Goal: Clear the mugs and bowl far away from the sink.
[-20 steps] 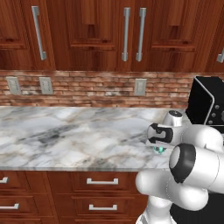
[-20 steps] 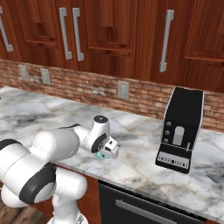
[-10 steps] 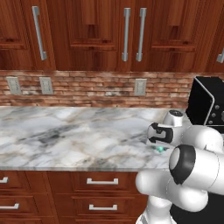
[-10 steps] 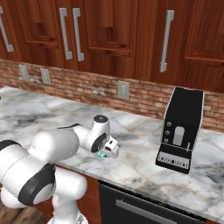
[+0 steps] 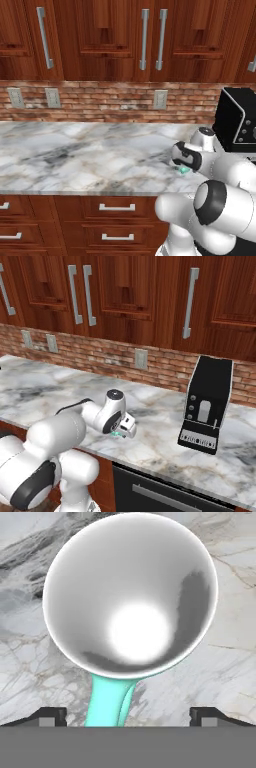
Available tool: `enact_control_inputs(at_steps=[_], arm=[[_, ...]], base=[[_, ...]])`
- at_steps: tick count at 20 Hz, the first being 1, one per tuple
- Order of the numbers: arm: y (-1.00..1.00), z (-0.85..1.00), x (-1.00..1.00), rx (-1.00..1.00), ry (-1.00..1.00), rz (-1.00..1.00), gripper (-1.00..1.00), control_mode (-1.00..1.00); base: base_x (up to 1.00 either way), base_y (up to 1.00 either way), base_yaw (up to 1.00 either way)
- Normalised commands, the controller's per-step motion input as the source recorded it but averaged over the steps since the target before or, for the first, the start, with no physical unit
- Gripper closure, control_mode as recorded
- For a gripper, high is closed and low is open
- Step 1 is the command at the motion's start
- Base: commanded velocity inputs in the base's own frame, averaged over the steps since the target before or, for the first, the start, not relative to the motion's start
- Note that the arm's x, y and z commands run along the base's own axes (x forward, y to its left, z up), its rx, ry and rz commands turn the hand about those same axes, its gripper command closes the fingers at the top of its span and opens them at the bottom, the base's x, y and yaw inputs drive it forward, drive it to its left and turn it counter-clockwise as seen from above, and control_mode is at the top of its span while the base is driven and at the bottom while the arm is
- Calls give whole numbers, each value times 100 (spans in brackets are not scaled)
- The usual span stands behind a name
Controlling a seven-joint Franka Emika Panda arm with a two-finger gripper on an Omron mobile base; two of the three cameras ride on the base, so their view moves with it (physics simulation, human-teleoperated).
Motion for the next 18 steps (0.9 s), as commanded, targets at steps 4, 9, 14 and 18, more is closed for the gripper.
enact_control_inputs(at_steps=[4, 9, 14, 18], arm=[[-3, 24, -17, 1, -15, 0, -100, -100], [0, 42, -4, 0, -15, 0, -100, -100], [1, 50, -28, 0, -14, 0, -100, -100], [0, 74, -49, 0, -20, -1, -100, -100]], base=[[0, 0, 0], [0, 0, 0], [0, 0, 0], [0, 0, 0]])
